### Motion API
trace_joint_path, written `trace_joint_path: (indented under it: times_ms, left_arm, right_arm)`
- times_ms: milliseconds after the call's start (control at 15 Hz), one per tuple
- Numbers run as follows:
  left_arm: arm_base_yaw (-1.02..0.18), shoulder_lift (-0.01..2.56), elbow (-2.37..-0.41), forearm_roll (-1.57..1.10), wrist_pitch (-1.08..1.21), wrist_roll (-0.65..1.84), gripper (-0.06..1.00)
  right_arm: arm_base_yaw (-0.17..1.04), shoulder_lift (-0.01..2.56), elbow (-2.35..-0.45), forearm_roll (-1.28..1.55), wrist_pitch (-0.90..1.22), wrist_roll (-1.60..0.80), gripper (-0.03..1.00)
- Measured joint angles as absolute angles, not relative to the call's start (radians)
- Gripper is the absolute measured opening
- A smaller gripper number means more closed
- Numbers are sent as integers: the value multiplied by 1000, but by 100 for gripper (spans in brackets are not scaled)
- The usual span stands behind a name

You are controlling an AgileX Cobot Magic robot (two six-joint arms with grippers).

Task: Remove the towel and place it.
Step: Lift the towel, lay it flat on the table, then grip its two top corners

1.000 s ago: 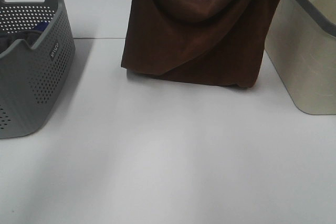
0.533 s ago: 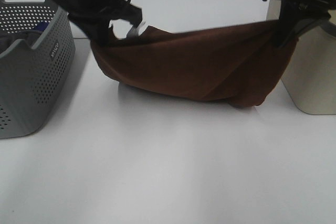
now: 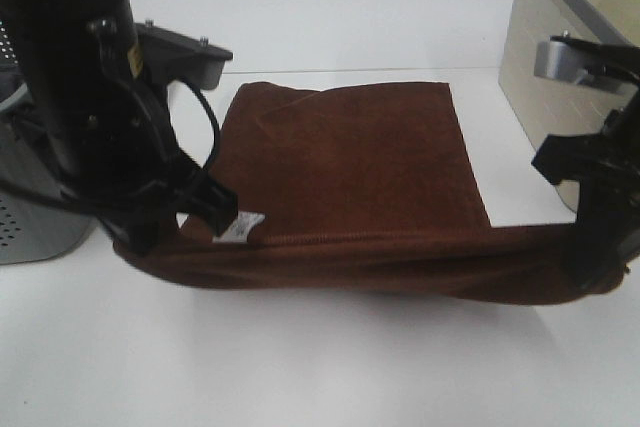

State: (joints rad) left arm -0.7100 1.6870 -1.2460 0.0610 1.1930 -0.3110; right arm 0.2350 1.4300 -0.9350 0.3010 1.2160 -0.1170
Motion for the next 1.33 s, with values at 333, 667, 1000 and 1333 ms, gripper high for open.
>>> trace_joint_path:
  times_ms: [333,667,1000,1333]
  left_arm:
    - [-853,1657,-1061,-38,1178,-377,0]
    - [-945,1657,-1019,-69,1185,-437,1]
    - [-947,1657,-1016,-91,1206,-439,70]
    - [-947,1657,-1013,-57,1203,-444,80]
  right_arm:
    - [235,1271,-749,343,1215,-117,0]
    - [235,1137,-656,357,1217,-117,8]
    - [235,1120,-644,341,1217,-117,64]
    - [235,1120,-653,340,1218,-117,71]
